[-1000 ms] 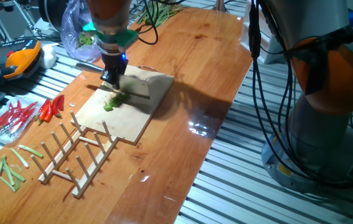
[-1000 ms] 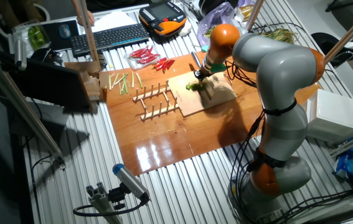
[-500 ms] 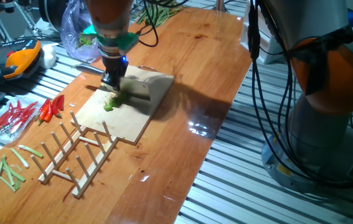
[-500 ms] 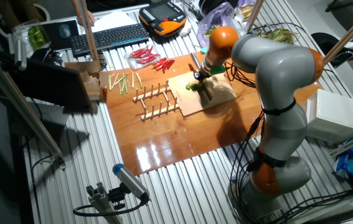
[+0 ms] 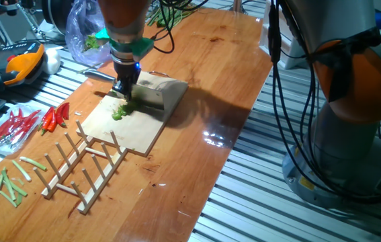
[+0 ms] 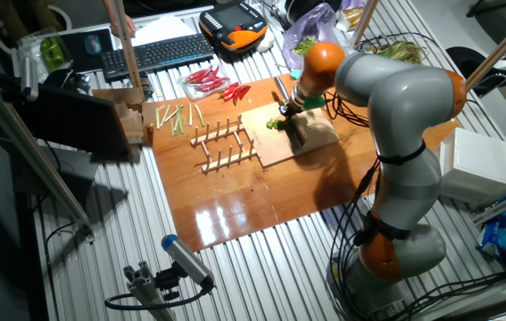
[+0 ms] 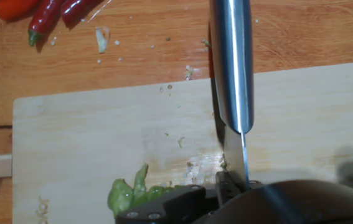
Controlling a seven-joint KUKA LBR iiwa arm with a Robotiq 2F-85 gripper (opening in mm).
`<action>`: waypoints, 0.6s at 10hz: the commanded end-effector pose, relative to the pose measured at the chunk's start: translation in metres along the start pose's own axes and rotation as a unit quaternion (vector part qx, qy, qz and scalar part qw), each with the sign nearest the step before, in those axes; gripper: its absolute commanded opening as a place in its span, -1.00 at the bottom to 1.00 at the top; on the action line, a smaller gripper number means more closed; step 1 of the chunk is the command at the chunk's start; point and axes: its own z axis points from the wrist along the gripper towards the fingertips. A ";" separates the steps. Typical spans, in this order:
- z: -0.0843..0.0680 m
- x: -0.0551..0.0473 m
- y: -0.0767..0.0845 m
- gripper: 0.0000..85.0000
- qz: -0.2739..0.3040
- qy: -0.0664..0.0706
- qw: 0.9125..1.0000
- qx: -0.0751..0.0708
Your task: Chop the chili peppers
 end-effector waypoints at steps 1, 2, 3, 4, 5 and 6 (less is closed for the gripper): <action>-0.004 -0.002 0.004 -1.00 -0.001 0.005 1.000 -0.001; -0.018 -0.009 0.004 -1.00 -0.004 0.013 1.000 -0.001; -0.031 -0.016 0.003 -1.00 -0.010 0.017 1.000 -0.002; -0.044 -0.023 0.001 -1.00 -0.015 0.021 1.000 -0.011; -0.056 -0.030 0.003 -1.00 -0.009 0.026 0.999 -0.032; -0.069 -0.037 0.013 -1.00 0.008 0.032 0.998 -0.044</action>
